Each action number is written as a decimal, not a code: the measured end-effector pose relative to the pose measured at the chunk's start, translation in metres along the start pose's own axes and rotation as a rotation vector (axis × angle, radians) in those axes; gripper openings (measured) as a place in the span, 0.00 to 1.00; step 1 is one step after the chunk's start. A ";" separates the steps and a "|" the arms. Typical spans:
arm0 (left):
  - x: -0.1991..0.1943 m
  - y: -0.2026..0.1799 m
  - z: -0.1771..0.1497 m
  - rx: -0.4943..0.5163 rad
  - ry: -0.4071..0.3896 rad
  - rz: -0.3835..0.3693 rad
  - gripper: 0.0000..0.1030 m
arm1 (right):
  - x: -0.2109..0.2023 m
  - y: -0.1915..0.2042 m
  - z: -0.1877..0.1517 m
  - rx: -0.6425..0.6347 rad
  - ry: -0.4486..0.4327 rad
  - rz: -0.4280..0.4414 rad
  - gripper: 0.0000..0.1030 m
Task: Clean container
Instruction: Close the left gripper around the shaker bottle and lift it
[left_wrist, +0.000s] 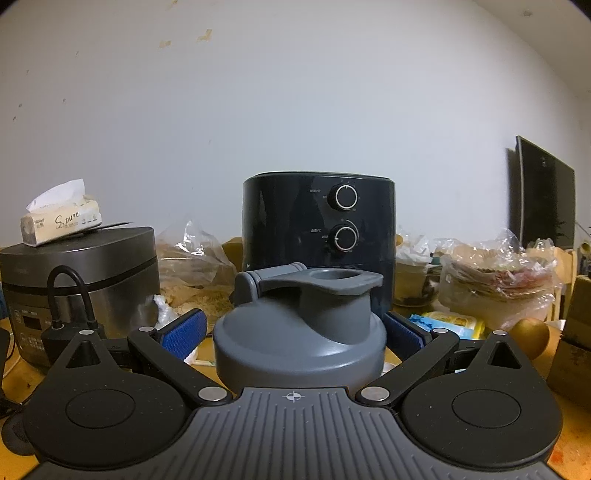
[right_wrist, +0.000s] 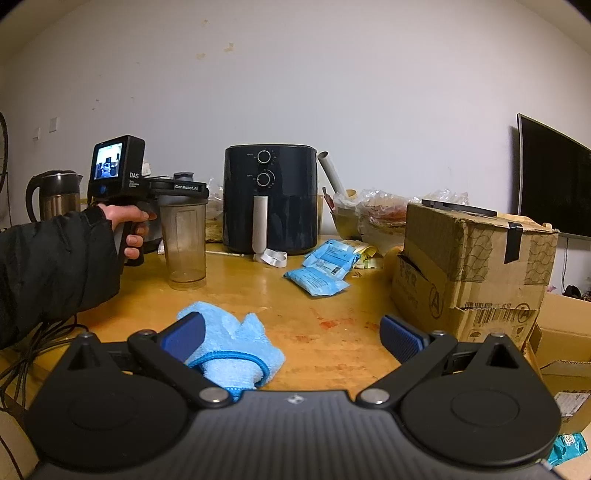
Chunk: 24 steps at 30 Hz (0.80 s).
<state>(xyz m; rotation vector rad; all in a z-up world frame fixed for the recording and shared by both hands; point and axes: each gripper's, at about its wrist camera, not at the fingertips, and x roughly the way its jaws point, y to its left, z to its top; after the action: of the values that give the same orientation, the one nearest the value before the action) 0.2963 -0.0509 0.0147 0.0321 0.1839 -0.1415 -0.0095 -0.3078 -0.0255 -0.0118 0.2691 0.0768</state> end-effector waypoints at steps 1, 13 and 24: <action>0.001 0.000 0.000 -0.001 0.002 -0.002 1.00 | 0.000 0.000 0.000 0.002 0.002 -0.002 1.00; 0.011 -0.003 -0.003 0.000 0.008 0.001 1.00 | 0.004 -0.005 -0.003 0.008 0.016 -0.001 1.00; 0.010 -0.003 -0.002 0.002 0.007 -0.003 0.92 | 0.005 -0.007 -0.005 0.011 0.021 0.003 1.00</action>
<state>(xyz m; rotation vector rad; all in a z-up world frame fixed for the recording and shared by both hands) 0.3050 -0.0547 0.0109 0.0339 0.1907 -0.1450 -0.0051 -0.3144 -0.0316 -0.0016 0.2909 0.0785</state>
